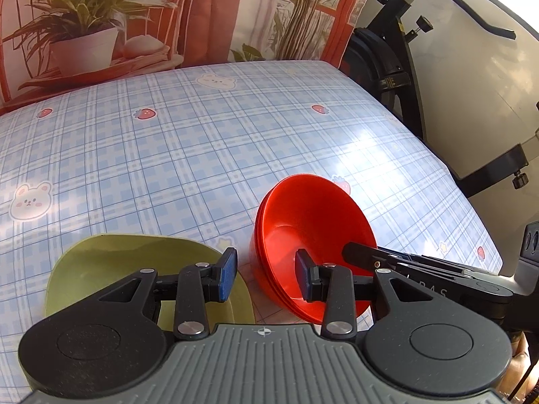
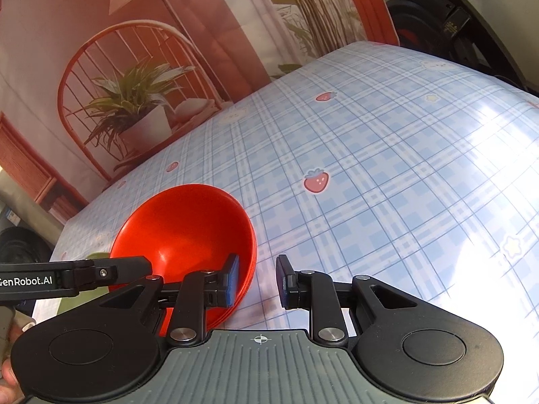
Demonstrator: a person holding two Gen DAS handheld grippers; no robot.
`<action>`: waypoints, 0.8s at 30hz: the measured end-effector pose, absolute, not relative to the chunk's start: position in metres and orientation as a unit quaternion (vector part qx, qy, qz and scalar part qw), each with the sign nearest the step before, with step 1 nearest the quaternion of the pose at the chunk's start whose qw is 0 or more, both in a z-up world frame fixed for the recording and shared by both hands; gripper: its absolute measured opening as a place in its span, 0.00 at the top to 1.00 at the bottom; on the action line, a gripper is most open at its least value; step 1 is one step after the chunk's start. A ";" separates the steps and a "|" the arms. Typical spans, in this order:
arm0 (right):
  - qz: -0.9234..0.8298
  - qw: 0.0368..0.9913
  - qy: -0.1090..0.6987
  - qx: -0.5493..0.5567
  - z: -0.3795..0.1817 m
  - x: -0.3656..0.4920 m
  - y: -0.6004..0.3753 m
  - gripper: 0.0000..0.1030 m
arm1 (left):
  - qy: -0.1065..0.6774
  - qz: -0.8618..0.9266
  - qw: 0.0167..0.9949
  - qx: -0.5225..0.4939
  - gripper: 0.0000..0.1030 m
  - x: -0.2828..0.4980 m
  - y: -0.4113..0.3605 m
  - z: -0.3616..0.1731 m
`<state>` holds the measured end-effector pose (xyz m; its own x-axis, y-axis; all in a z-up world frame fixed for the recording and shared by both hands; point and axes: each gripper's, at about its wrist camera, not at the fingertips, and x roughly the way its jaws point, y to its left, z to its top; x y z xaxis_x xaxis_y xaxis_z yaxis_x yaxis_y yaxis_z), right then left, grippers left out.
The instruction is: Organize plates and bowls
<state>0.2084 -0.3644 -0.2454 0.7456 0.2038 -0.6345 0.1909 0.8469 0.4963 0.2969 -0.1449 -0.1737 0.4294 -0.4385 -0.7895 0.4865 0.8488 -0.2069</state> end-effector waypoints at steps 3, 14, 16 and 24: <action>0.007 0.893 0.357 0.275 -0.245 0.208 -0.363 0.87 | 0.461 -0.286 0.840 0.017 0.67 0.296 -0.145 -0.175; 0.010 0.886 0.360 0.293 -0.243 0.208 -0.365 0.91 | 0.452 -0.284 0.845 0.014 0.79 0.291 -0.143 -0.171; 0.008 0.888 0.353 0.294 -0.238 0.207 -0.366 0.91 | 0.448 -0.285 0.847 0.015 0.79 0.289 -0.143 -0.168; 0.019 0.899 0.341 0.273 -0.212 0.215 -0.355 0.90 | 0.428 -0.282 0.859 0.000 0.79 0.286 -0.128 -0.149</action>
